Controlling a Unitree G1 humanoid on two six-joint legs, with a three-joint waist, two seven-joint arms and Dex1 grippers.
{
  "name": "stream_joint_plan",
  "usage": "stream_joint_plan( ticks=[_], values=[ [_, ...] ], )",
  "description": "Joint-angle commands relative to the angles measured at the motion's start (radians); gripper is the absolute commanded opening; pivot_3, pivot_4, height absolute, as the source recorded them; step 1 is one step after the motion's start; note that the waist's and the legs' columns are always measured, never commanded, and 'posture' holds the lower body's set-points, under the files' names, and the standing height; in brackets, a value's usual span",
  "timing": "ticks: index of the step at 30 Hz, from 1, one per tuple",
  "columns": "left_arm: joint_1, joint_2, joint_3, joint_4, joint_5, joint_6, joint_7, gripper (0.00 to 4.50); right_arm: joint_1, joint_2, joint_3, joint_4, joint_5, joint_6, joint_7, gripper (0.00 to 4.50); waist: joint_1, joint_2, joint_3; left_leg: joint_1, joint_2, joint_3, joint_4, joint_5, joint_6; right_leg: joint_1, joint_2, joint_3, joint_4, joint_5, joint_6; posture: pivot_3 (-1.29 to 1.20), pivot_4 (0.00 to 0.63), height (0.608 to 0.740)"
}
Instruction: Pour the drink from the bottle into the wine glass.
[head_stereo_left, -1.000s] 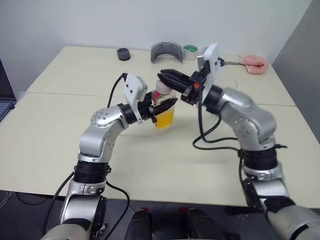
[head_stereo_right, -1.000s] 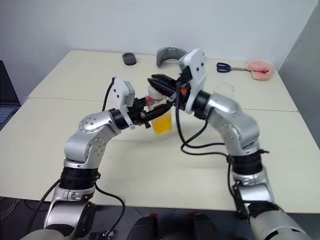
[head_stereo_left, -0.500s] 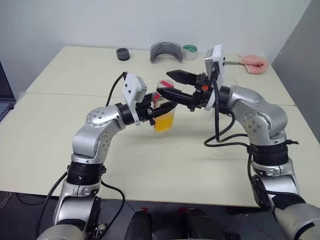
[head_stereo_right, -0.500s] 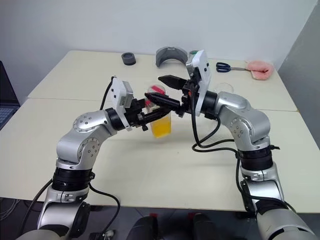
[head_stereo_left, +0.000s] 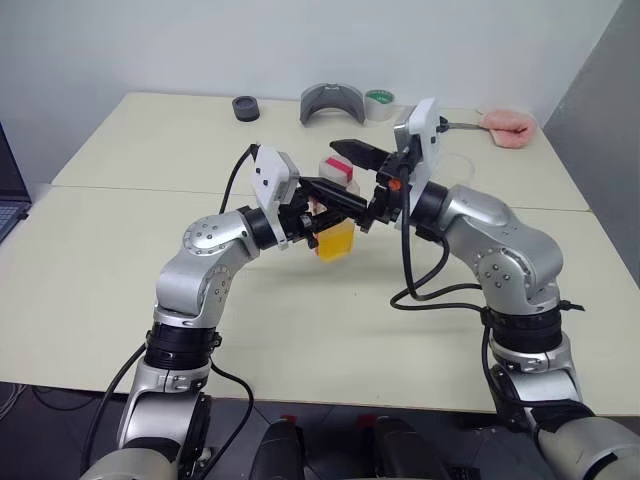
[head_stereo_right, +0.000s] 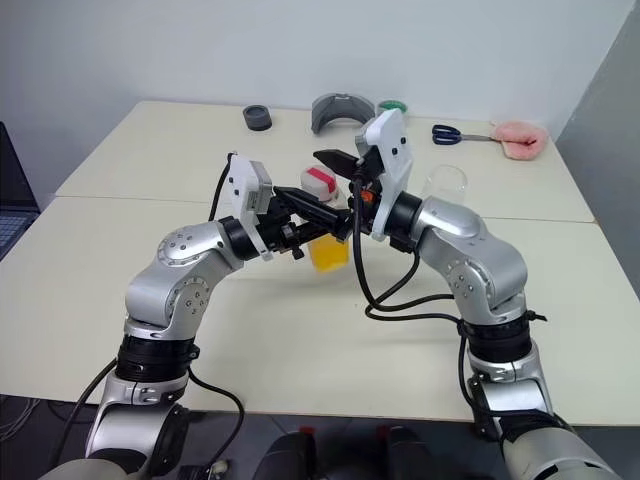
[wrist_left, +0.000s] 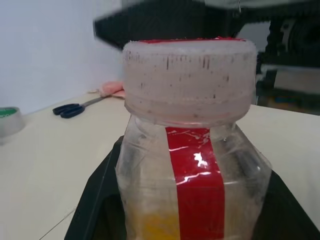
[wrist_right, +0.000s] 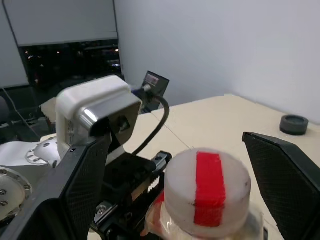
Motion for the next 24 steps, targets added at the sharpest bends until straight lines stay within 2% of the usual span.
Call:
stream_joint_plan(
  ticks=[1, 12, 15, 21, 24],
  values=[
    [-0.041, -0.02, 0.011, 0.004, 0.029, -0.056, 0.051, 1.95, -0.002, 0.011, 0.005, -0.055, -0.023, -0.024, -0.038, 4.47, 0.0, 0.0, 0.0, 0.0, 0.0, 0.0, 0.0, 0.0, 0.0, 0.0, 0.0, 0.0, 0.0, 0.0, 0.0, 0.0, 0.15, 0.74],
    [-0.033, -0.031, -0.002, -0.001, 0.035, -0.064, 0.052, 1.95, -0.017, 0.047, 0.0, -0.031, -0.045, -0.041, -0.068, 4.47, -0.001, 0.0, 0.0, 0.0, 0.0, 0.0, 0.0, 0.0, 0.0, 0.0, 0.0, 0.0, 0.0, 0.0, 0.0, 0.0, 0.15, 0.74],
    [-0.04, -0.026, 0.0, 0.006, 0.035, -0.067, 0.047, 1.95, -0.017, 0.052, 0.0, -0.029, -0.044, -0.041, -0.068, 3.9, 0.0, 0.0, 0.0, 0.0, 0.0, 0.0, 0.0, 0.0, 0.0, 0.0, 0.0, 0.0, 0.0, 0.0, 0.0, 0.0, 0.15, 0.74],
    [-0.036, -0.026, -0.002, -0.004, 0.025, -0.06, 0.035, 1.95, -0.019, 0.053, -0.005, -0.025, -0.044, -0.042, -0.055, 1.86, -0.001, 0.0, 0.0, 0.0, 0.0, 0.0, 0.0, 0.0, 0.0, 0.0, 0.0, 0.0, 0.0, 0.0, 0.0, 0.0, 0.15, 0.74],
    [-0.03, -0.021, -0.007, -0.033, 0.002, -0.035, 0.018, 1.95, -0.02, 0.044, -0.012, -0.023, -0.029, -0.035, -0.036, 1.82, -0.001, 0.0, 0.0, 0.0, 0.0, 0.0, 0.0, 0.0, 0.0, 0.0, 0.0, 0.0, 0.0, 0.0, 0.0, 0.0, 0.15, 0.74]
  ],
)
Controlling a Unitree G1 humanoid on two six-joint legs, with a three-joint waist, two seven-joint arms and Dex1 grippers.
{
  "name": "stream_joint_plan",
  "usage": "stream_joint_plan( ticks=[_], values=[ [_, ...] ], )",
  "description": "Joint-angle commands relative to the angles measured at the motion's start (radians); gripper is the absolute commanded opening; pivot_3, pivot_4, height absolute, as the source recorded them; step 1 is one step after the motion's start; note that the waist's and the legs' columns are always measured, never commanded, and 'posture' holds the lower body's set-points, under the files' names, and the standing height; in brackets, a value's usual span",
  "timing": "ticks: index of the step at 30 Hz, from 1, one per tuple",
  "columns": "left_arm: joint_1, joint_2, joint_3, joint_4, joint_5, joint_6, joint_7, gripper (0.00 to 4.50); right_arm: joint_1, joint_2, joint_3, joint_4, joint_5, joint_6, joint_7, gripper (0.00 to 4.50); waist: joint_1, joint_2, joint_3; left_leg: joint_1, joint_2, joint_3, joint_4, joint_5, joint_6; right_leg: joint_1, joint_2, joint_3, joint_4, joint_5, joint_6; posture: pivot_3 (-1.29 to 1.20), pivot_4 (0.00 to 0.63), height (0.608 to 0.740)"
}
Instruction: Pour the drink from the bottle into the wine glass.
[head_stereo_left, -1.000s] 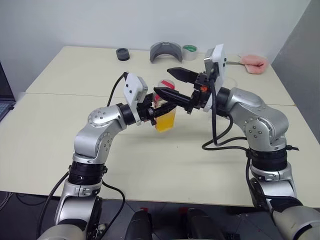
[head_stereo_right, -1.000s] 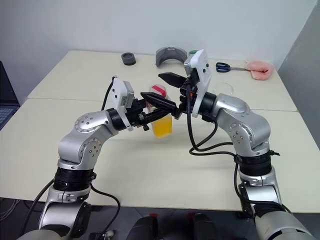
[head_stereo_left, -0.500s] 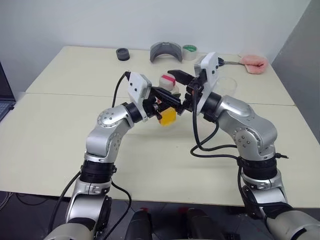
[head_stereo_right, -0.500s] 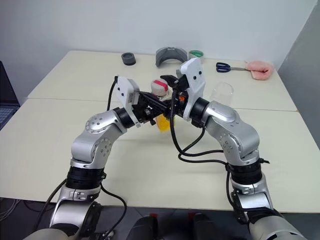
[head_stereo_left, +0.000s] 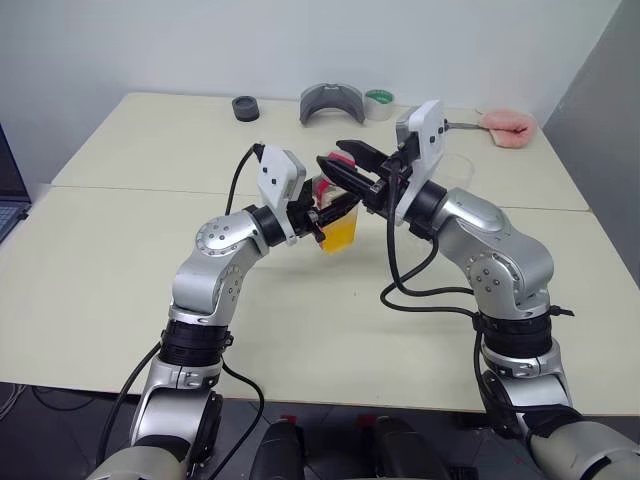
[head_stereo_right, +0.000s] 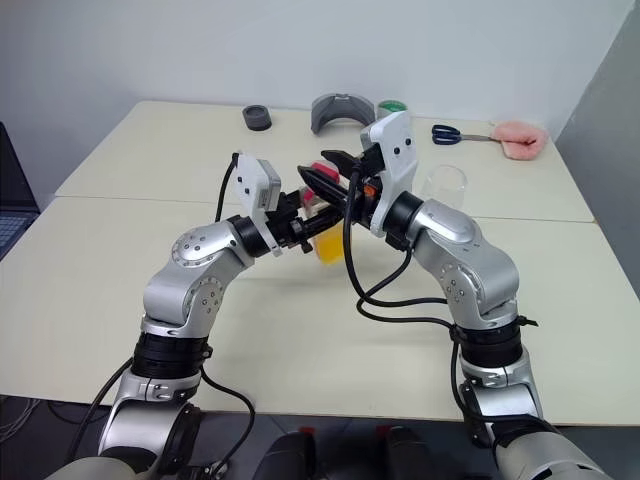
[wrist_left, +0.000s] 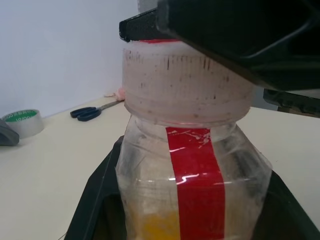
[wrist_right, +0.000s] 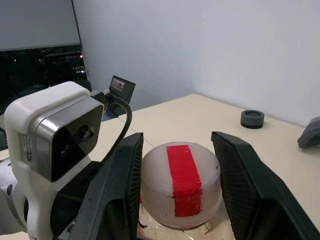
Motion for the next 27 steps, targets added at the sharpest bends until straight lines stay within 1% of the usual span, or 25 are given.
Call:
stream_joint_plan(
  ticks=[1, 3, 8, 10, 13, 16, 20, 23, 25, 26, 27],
  values=[
    [-0.022, 0.013, 0.009, -0.087, -0.056, 0.033, -0.028, 1.95, -0.031, -0.005, -0.007, -0.035, 0.059, 0.001, 0.059, 1.82, 0.0, 0.0, 0.0, 0.0, 0.0, 0.0, 0.0, 0.0, 0.0, 0.0, 0.0, 0.0, 0.0, 0.0, 0.0, 0.0, 0.15, 0.74],
    [-0.017, 0.03, 0.009, -0.128, -0.089, 0.071, -0.053, 1.95, -0.049, -0.026, -0.025, -0.033, 0.111, 0.026, 0.116, 1.82, 0.0, 0.0, 0.0, 0.0, 0.0, 0.0, 0.0, 0.0, 0.0, 0.0, 0.0, 0.0, 0.0, 0.0, 0.0, 0.0, 0.15, 0.74],
    [-0.02, 0.084, 0.015, -0.222, -0.173, 0.166, -0.106, 1.95, -0.14, -0.128, -0.068, 0.028, 0.297, 0.102, 0.39, 1.82, 0.0, 0.001, 0.001, -0.001, 0.0, 0.0, 0.0, 0.0, 0.0, 0.0, 0.0, 0.0, 0.0, 0.0, 0.0, 0.0, 0.15, 0.74],
    [-0.015, 0.099, 0.014, -0.271, -0.218, 0.207, -0.12, 1.95, -0.183, -0.161, -0.053, 0.067, 0.338, 0.117, 0.517, 1.82, 0.0, 0.001, 0.001, 0.0, 0.0, 0.0, 0.0, 0.0, 0.0, 0.0, 0.0, -0.001, -0.001, 0.0, 0.0, 0.0, 0.15, 0.74],
    [-0.013, 0.112, 0.008, -0.331, -0.274, 0.256, -0.131, 1.95, -0.232, -0.175, -0.026, 0.126, 0.355, 0.12, 0.647, 1.82, -0.002, 0.002, 0.001, 0.0, 0.0, 0.0, 0.0, 0.0, 0.0, 0.0, 0.0, -0.001, 0.0, 0.0, 0.0, 0.0, 0.15, 0.74],
    [-0.016, 0.126, 0.008, -0.366, -0.321, 0.295, -0.138, 1.95, -0.285, -0.165, 0.007, 0.187, 0.347, 0.113, 0.76, 1.82, -0.003, 0.002, 0.001, 0.001, 0.0, 0.0, 0.0, 0.0, 0.0, 0.0, 0.001, 0.0, 0.0, 0.0, 0.0, 0.0, 0.15, 0.74],
    [-0.017, 0.145, 0.008, -0.364, -0.335, 0.304, -0.147, 1.95, -0.304, -0.165, 0.033, 0.233, 0.301, 0.092, 0.845, 1.82, -0.002, 0.002, 0.001, 0.001, 0.0, 0.0, 0.0, 0.0, 0.0, 0.0, 0.001, -0.001, 0.0, 0.0, 0.0, 0.0, 0.15, 0.74],
    [-0.02, 0.154, 0.012, -0.354, -0.331, 0.301, -0.149, 1.95, -0.285, -0.203, 0.015, 0.24, 0.289, 0.11, 0.843, 1.82, -0.001, 0.002, 0.001, 0.0, 0.0, 0.0, 0.0, 0.0, 0.0, 0.0, 0.0, -0.001, 0.0, 0.0, 0.0, 0.0, 0.15, 0.74],
    [-0.018, 0.158, 0.013, -0.347, -0.323, 0.294, -0.149, 1.95, -0.268, -0.228, -0.006, 0.228, 0.295, 0.134, 0.82, 2.55, 0.0, 0.002, 0.001, 0.0, 0.0, 0.0, 0.0, 0.0, 0.0, 0.0, 0.0, -0.001, 0.0, 0.0, 0.0, 0.0, 0.15, 0.74],
    [-0.017, 0.16, 0.015, -0.341, -0.317, 0.288, -0.148, 1.95, -0.252, -0.252, -0.024, 0.208, 0.304, 0.155, 0.803, 2.81, 0.0, 0.002, 0.001, 0.0, 0.0, 0.0, 0.0, 0.0, 0.0, 0.0, 0.0, 0.0, -0.001, 0.0, 0.0, 0.0, 0.15, 0.74],
    [-0.017, 0.163, 0.017, -0.335, -0.313, 0.282, -0.149, 1.95, -0.235, -0.273, -0.04, 0.186, 0.31, 0.169, 0.786, 3.2, 0.0, 0.002, 0.001, 0.0, 0.0, 0.0, 0.0, 0.0, 0.0, 0.0, 0.0, 0.0, -0.001, 0.0, 0.0, 0.0, 0.15, 0.74]
  ],
)
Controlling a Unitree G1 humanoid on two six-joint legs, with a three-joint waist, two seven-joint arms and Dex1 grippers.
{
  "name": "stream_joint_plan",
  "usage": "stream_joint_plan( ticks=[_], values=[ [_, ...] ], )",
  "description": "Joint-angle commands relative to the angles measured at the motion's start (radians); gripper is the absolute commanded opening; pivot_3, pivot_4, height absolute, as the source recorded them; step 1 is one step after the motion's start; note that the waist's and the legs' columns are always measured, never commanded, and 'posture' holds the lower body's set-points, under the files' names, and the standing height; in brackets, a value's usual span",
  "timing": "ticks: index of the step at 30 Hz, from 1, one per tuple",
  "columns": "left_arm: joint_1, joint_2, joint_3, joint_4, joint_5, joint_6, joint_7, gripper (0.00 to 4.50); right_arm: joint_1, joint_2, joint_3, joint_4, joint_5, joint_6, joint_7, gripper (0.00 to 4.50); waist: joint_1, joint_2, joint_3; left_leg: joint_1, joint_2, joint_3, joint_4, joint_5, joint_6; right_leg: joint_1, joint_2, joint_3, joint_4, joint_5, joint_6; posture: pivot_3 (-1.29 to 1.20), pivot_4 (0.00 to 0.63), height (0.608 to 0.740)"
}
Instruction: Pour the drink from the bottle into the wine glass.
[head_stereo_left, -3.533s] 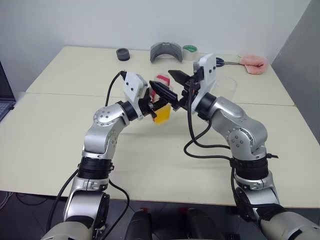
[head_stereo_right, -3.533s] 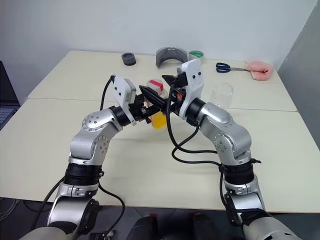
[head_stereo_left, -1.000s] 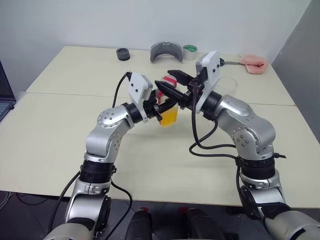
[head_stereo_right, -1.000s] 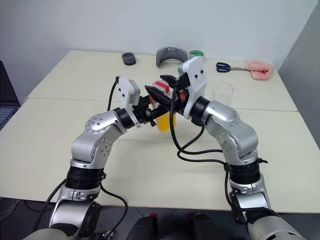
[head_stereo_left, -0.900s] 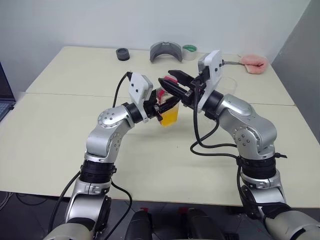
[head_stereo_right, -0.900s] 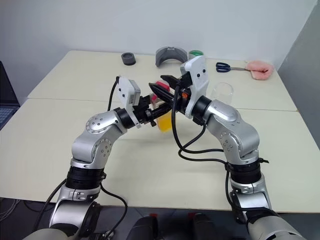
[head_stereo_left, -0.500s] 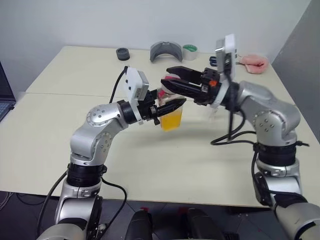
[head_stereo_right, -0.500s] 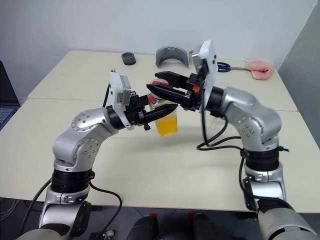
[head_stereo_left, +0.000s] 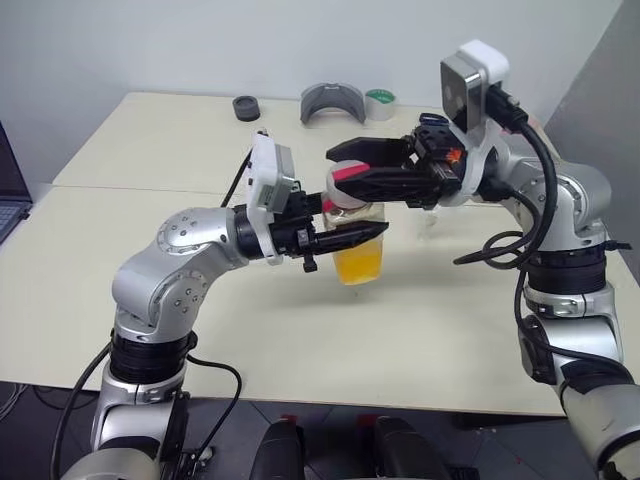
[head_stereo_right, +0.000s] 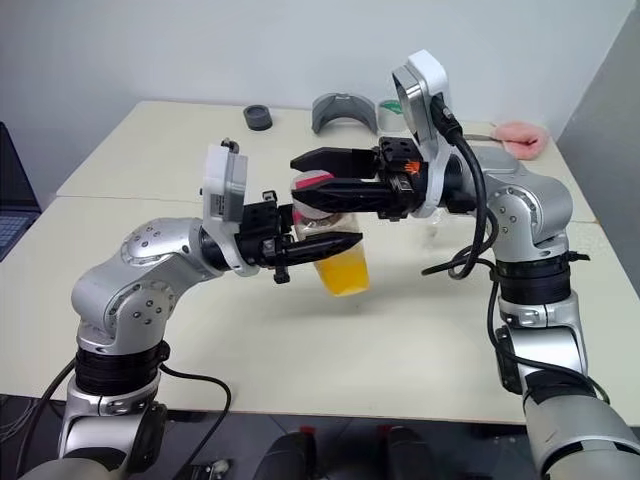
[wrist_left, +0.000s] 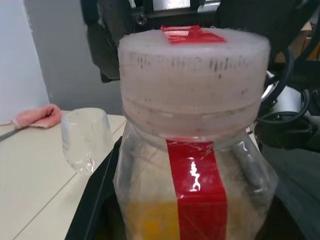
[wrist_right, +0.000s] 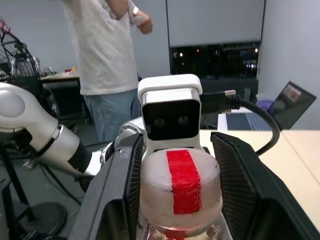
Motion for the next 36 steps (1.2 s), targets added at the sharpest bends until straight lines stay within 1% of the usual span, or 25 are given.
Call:
stream_joint_plan(
  ticks=[1, 3, 4, 5, 9, 12, 13, 15, 16, 19, 21, 25, 29, 36],
  values=[
    [-0.021, 0.008, 0.007, 0.006, 0.017, -0.03, 0.011, 1.95, 0.052, -0.061, -0.036, -0.12, 0.045, 0.061, -0.048, 3.64, 0.001, 0.0, 0.0, 0.0, 0.0, 0.0, 0.0, 0.0, 0.0, 0.0, 0.0, 0.0, 0.0, 0.0, 0.0, 0.0, 0.15, 0.74],
    [-0.018, 0.012, 0.01, 0.018, 0.024, -0.04, 0.01, 1.95, 0.106, -0.105, -0.08, -0.192, 0.053, 0.085, -0.108, 4.28, 0.004, 0.0, 0.0, -0.001, 0.0, -0.001, 0.0, 0.0, 0.0, 0.0, 0.0, -0.001, 0.0, 0.0, 0.0, 0.0, 0.15, 0.74],
    [-0.017, 0.013, 0.011, 0.023, 0.028, -0.046, 0.01, 1.95, 0.141, -0.124, -0.105, -0.235, 0.061, 0.094, -0.145, 4.47, 0.004, 0.0, 0.0, -0.002, 0.0, -0.002, 0.0, 0.0, 0.0, 0.0, 0.0, -0.001, 0.0, 0.0, 0.0, 0.0, 0.15, 0.74],
    [-0.015, 0.015, 0.009, 0.027, 0.031, -0.05, 0.01, 1.95, 0.166, -0.134, -0.125, -0.267, 0.071, 0.106, -0.186, 4.47, 0.004, 0.0, 0.0, -0.002, -0.001, -0.001, 0.001, 0.0, 0.0, 0.0, 0.0, 0.0, -0.001, 0.0, 0.0, 0.0, 0.15, 0.74],
    [-0.014, 0.013, 0.005, 0.049, 0.044, -0.071, 0.014, 1.95, 0.266, -0.129, -0.183, -0.449, 0.032, 0.126, -0.452, 4.47, 0.001, 0.0, 0.0, -0.002, -0.001, -0.001, 0.001, 0.0, 0.0, 0.0, 0.0, 0.0, -0.001, 0.0, 0.0, 0.0, 0.15, 0.74],
    [-0.02, 0.011, 0.002, 0.07, 0.052, -0.085, 0.017, 1.95, 0.287, -0.074, -0.194, -0.571, -0.013, 0.165, -0.699, 4.47, -0.006, 0.0, 0.0, -0.002, 0.0, -0.001, 0.001, 0.0, 0.0, -0.001, 0.001, 0.001, 0.0, 0.0, 0.0, 0.0, 0.15, 0.74],
    [-0.024, 0.009, 0.002, 0.079, 0.055, -0.088, 0.017, 1.95, 0.283, -0.039, -0.191, -0.609, -0.033, 0.181, -0.795, 4.47, -0.008, 0.0, 0.0, -0.002, 0.0, -0.002, 0.001, 0.0, 0.0, -0.001, 0.001, 0.001, 0.001, 0.0, 0.0, 0.0, 0.15, 0.74],
    [-0.028, 0.006, -0.001, 0.09, 0.058, -0.092, 0.015, 1.95, 0.276, 0.004, -0.164, -0.67, -0.076, 0.205, -0.921, 4.47, -0.01, 0.0, 0.0, -0.001, 0.001, -0.002, 0.001, 0.0, 0.0, -0.001, 0.001, 0.001, 0.001, 0.0, 0.0, 0.0, 0.15, 0.74],
    [-0.027, 0.005, -0.003, 0.092, 0.057, -0.093, 0.013, 1.95, 0.275, 0.027, -0.157, -0.691, -0.079, 0.218, -0.962, 4.47, -0.01, 0.0, 0.0, -0.001, 0.001, -0.002, 0.001, 0.0, 0.0, -0.001, 0.002, 0.001, 0.001, 0.0, 0.0, 0.0, 0.15, 0.74],
    [-0.036, -0.001, -0.012, 0.106, 0.061, -0.096, 0.003, 1.95, 0.284, 0.058, -0.135, -0.749, -0.069, 0.245, -1.027, 4.47, -0.007, 0.0, 0.0, -0.002, 0.0, -0.001, 0.001, 0.0, 0.0, -0.001, 0.001, 0.001, 0.0, 0.0, 0.0, 0.0, 0.15, 0.74],
    [-0.043, -0.003, -0.017, 0.118, 0.065, -0.101, -0.005, 1.95, 0.286, 0.064, -0.137, -0.761, -0.055, 0.257, -1.045, 4.47, -0.005, 0.0, 0.0, -0.003, -0.001, -0.001, 0.001, 0.0, 0.0, -0.001, 0.0, 0.001, -0.001, 0.0, 0.0, 0.0, 0.15, 0.74],
    [-0.068, -0.02, -0.03, 0.178, 0.089, -0.128, -0.025, 1.95, 0.302, 0.07, -0.183, -0.736, 0.044, 0.268, -1.011, 4.47, 0.001, 0.0, 0.0, -0.004, -0.001, -0.002, 0.001, 0.0, 0.0, -0.002, 0.0, 0.0, 0.0, 0.0, 0.0, 0.0, 0.15, 0.74],
    [-0.091, -0.036, -0.038, 0.229, 0.109, -0.156, -0.041, 1.95, 0.291, 0.063, -0.175, -0.72, 0.095, 0.266, -1.002, 4.47, 0.0, 0.0, 0.0, -0.004, -0.001, -0.001, 0.001, 0.0, 0.0, -0.002, 0.0, 0.0, 0.0, 0.0, 0.0, 0.0, 0.15, 0.74],
    [-0.106, -0.052, -0.044, 0.262, 0.124, -0.168, -0.061, 1.95, 0.262, 0.057, -0.117, -0.684, 0.081, 0.239, -1.008, 4.47, -0.001, 0.0, 0.0, -0.004, 0.0, -0.001, 0.001, 0.0, 0.0, -0.003, 0.001, 0.001, 0.0, 0.0, 0.0, 0.0, 0.15, 0.74]
  ],
)
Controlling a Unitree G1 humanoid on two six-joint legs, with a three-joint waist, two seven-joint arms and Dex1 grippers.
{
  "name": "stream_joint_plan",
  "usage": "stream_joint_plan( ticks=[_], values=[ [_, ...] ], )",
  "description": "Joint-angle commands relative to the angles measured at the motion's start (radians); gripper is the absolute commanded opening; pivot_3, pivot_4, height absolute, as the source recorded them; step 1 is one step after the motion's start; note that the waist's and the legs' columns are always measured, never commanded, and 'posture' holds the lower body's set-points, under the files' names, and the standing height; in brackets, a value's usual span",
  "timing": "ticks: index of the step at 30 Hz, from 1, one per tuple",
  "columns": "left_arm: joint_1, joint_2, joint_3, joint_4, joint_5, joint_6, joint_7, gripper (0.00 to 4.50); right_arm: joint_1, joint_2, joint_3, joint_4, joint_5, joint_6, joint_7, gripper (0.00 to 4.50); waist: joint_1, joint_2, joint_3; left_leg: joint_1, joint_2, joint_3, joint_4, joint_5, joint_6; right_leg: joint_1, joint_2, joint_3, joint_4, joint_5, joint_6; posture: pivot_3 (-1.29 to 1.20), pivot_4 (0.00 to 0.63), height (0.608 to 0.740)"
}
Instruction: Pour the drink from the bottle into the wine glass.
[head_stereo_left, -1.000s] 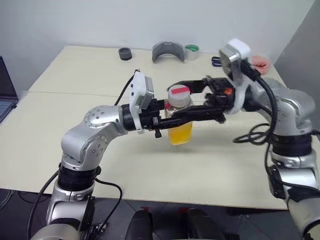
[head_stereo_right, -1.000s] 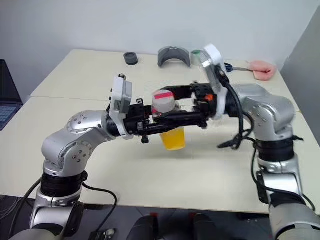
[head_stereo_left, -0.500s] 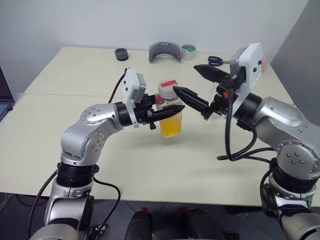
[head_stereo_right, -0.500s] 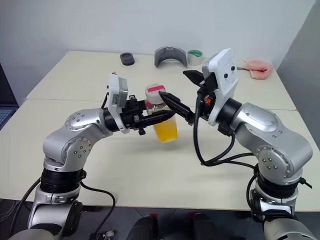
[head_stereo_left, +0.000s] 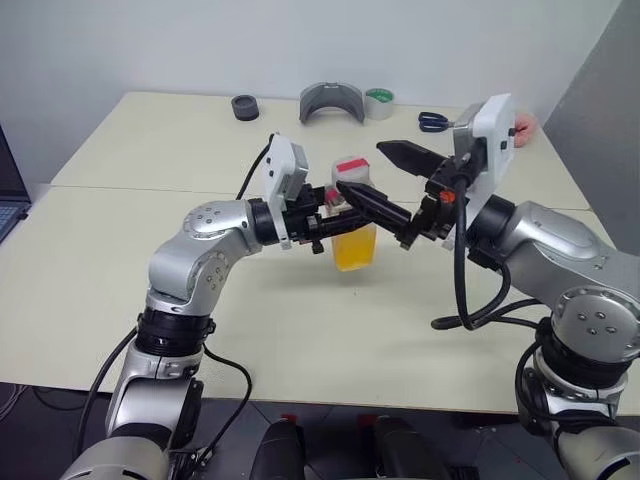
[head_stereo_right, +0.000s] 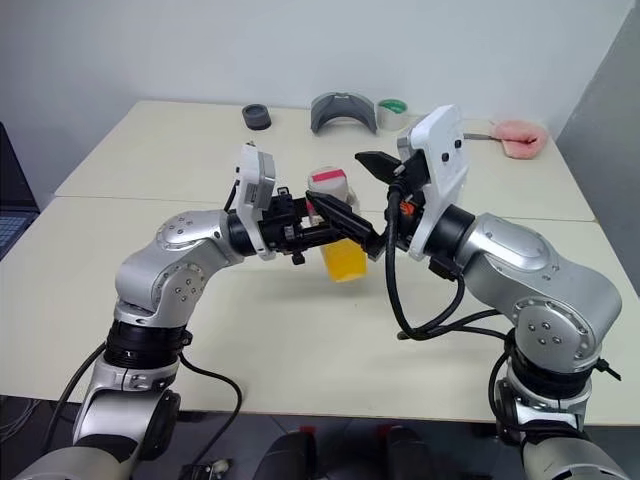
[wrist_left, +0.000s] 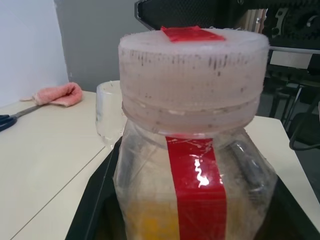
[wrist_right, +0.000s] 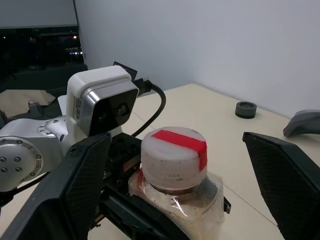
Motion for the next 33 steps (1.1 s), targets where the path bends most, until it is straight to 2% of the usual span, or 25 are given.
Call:
stream_joint_plan(
  ticks=[1, 12, 15, 20, 21, 24, 26, 30, 33],
  values=[
    [-0.039, -0.008, 0.013, -0.009, 0.001, -0.032, -0.013, 1.95, -0.034, -0.007, 0.027, -0.002, -0.011, -0.036, 0.0, 4.47, 0.0, 0.0, 0.0, 0.0, 0.0, 0.0, 0.0, 0.0, 0.0, 0.0, 0.0, 0.0, 0.0, 0.0, 0.0, 0.0, 0.15, 0.74],
    [-0.064, -0.015, 0.0, 0.013, 0.008, -0.021, -0.041, 1.95, -0.043, 0.016, 0.092, 0.037, -0.088, -0.095, -0.031, 4.47, 0.001, 0.0, 0.0, -0.003, 0.0, 0.0, 0.0, 0.0, 0.0, -0.003, 0.0, 0.0, 0.0, 0.0, 0.0, 0.0, 0.15, 0.74],
    [-0.068, -0.015, -0.001, 0.02, 0.011, -0.023, -0.048, 1.95, -0.044, 0.024, 0.089, 0.041, -0.094, -0.104, -0.039, 3.67, 0.001, 0.0, 0.0, -0.003, 0.0, 0.0, 0.001, 0.0, 0.0, -0.003, 0.0, 0.0, 0.001, 0.0, 0.0, 0.0, 0.15, 0.74],
    [-0.068, -0.017, 0.001, 0.02, 0.018, -0.021, -0.054, 1.95, -0.043, 0.032, 0.085, 0.037, -0.088, -0.106, -0.045, 1.98, 0.001, 0.0, 0.0, -0.004, 0.0, 0.0, 0.001, 0.0, 0.0, -0.004, 0.0, 0.0, 0.001, 0.0, 0.0, 0.0, 0.15, 0.74],
    [-0.068, -0.018, 0.001, 0.019, 0.017, -0.02, -0.054, 1.95, -0.041, 0.031, 0.087, 0.036, -0.087, -0.105, -0.042, 1.83, 0.001, 0.0, 0.0, -0.004, 0.0, 0.0, 0.001, 0.0, 0.0, -0.004, 0.0, 0.0, 0.001, 0.0, 0.0, 0.0, 0.15, 0.74],
    [-0.062, -0.013, 0.004, 0.004, 0.011, -0.011, -0.053, 1.95, -0.032, 0.019, 0.074, 0.056, -0.069, -0.113, -0.005, 1.83, 0.001, 0.0, 0.0, -0.005, 0.0, -0.001, 0.001, 0.0, 0.0, -0.004, 0.0, -0.001, 0.001, 0.0, 0.0, 0.0, 0.15, 0.74],
    [-0.058, -0.004, 0.008, -0.011, 0.002, 0.003, -0.055, 1.95, -0.035, -0.019, 0.061, 0.105, -0.058, -0.147, 0.088, 1.83, 0.001, 0.0, 0.0, -0.005, 0.0, -0.001, 0.002, 0.0, 0.0, -0.004, 0.0, -0.001, 0.001, 0.0, 0.0, 0.0, 0.15, 0.74],
    [-0.039, 0.019, 0.011, -0.056, -0.021, 0.036, -0.07, 1.95, -0.07, -0.109, 0.084, 0.26, -0.07, -0.286, 0.388, 1.83, 0.001, 0.0, 0.0, -0.006, 0.0, 0.0, 0.003, 0.0, 0.0, -0.005, 0.0, -0.001, 0.001, 0.0, 0.0, 0.0, 0.15, 0.74],
    [-0.014, 0.043, 0.018, -0.126, -0.058, 0.082, -0.073, 1.95, -0.147, -0.135, 0.155, 0.449, -0.086, -0.426, 0.732, 1.83, -0.004, 0.0, 0.0, -0.006, 0.0, 0.0, 0.003, 0.0, 0.0, -0.005, 0.0, -0.001, 0.001, 0.0, 0.0, 0.0, 0.15, 0.74]
  ],
)
